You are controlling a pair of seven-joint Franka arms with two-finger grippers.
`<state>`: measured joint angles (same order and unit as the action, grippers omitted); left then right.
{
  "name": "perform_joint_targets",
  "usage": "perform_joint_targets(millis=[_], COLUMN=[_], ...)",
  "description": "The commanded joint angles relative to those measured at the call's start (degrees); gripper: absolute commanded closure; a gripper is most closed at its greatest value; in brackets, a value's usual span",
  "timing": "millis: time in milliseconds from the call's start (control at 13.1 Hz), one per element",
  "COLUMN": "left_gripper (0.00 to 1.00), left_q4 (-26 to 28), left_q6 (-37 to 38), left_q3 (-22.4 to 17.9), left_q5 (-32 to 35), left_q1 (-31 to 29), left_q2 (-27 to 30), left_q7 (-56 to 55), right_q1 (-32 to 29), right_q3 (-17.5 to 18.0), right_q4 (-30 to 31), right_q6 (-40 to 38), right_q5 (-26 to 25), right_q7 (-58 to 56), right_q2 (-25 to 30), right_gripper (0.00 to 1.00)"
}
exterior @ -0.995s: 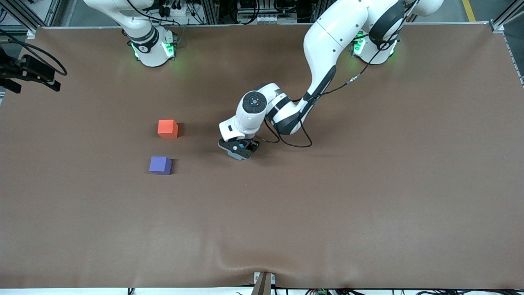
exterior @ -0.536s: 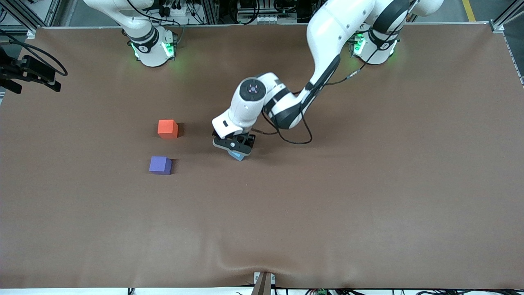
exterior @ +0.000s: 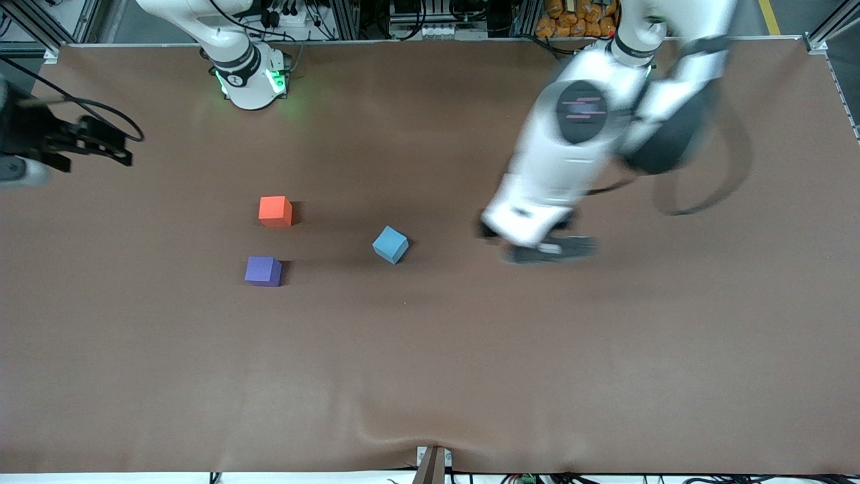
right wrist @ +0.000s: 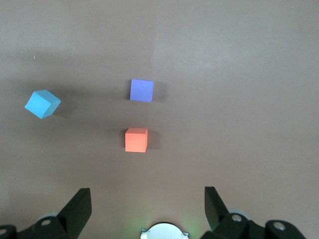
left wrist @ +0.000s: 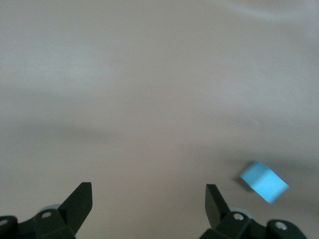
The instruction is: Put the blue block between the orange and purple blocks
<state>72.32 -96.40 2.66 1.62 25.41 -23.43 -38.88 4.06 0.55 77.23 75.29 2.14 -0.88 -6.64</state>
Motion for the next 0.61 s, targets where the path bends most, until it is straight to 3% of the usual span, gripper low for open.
perform_joint_targets(millis=[0, 230, 383, 536], left_gripper=[0.00, 0.00, 0.00, 0.00], left_q4=[2.6, 2.6, 2.7, 4.5], left_q6=[2.4, 9.5, 9.6, 9.6], left_q3=[0.6, 0.9, 1.6, 1.5], left_q5=[3.4, 2.8, 2.6, 2.5], left_q1=[-6.4, -15.1, -21.6, -24.0], left_q2=[5.4, 10.5, 13.2, 16.5], left_q7=[-0.5, 3.5, 9.4, 13.4], right_q1=[1.8, 5.1, 7.5, 11.0], right_q3=[-0.2, -0.2, -0.2, -0.1], right_q4=[-1.1, -1.0, -1.0, -0.9], right_q6=[-0.4, 0.7, 3.4, 7.2], right_q5=[0.3, 0.8, 4.2, 6.0], right_q7=[-0.3, 2.1, 11.4, 22.1], right_q2=[-3.6, -4.8, -5.8, -7.4], right_gripper=[0.00, 0.00, 0.00, 0.00])
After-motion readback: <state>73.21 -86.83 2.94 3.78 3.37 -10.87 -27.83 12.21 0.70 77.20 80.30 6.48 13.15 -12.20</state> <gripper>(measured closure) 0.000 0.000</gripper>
